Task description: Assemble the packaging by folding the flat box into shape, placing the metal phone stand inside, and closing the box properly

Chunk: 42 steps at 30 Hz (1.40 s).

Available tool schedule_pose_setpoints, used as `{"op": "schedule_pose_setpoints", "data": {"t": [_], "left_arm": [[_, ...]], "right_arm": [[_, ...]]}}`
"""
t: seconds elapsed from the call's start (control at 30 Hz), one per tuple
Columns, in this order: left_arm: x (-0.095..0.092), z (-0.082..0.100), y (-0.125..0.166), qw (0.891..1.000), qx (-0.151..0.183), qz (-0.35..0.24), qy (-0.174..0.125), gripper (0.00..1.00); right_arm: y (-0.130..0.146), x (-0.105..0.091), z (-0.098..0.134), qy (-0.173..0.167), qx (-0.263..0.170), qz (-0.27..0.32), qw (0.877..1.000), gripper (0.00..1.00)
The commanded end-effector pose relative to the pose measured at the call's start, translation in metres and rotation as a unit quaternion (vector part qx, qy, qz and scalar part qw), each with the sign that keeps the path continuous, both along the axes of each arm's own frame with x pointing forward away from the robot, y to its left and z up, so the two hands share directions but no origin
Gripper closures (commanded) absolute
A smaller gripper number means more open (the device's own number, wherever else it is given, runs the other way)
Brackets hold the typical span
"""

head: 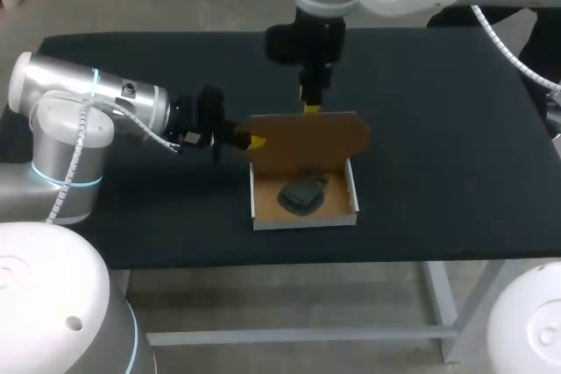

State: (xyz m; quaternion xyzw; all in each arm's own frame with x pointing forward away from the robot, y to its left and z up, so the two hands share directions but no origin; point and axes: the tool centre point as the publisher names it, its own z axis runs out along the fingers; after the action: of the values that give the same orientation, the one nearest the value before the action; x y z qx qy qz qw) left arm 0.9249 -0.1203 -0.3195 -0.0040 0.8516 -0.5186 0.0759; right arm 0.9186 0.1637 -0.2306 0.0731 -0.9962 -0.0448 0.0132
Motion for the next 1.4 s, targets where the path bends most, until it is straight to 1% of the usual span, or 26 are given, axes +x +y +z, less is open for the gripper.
{"op": "schedule_pose_setpoints", "data": {"t": [0.03,0.2,0.4,0.6,1.13,1.3,1.4], "left_arm": [[0.001,0.000,0.000,1.000,0.000,0.000,0.000,1.00],[0.001,0.000,0.000,1.000,0.000,0.000,0.000,1.00],[0.001,0.000,0.000,1.000,0.000,0.000,0.000,1.00],[0.001,0.000,0.000,1.000,0.000,0.000,0.000,1.00],[0.001,0.000,0.000,1.000,0.000,0.000,0.000,1.00],[0.001,0.000,0.000,1.000,0.000,0.000,0.000,1.00],[0.001,0.000,0.000,1.000,0.000,0.000,0.000,1.00]], "right_arm": [[0.001,-0.002,-0.005,0.000,-0.003,0.000,1.000,0.59],[0.002,-0.002,-0.010,0.003,-0.008,-0.001,1.000,0.58],[0.003,-0.001,-0.014,0.002,-0.011,-0.002,1.000,0.53],[0.006,0.000,-0.019,0.003,-0.016,-0.002,1.000,0.52],[0.008,0.009,-0.031,0.016,-0.022,0.001,1.000,0.51],[0.011,0.011,-0.037,0.026,-0.025,0.004,0.999,0.53],[0.012,0.013,-0.039,0.030,-0.026,0.005,0.999,0.56]]}}
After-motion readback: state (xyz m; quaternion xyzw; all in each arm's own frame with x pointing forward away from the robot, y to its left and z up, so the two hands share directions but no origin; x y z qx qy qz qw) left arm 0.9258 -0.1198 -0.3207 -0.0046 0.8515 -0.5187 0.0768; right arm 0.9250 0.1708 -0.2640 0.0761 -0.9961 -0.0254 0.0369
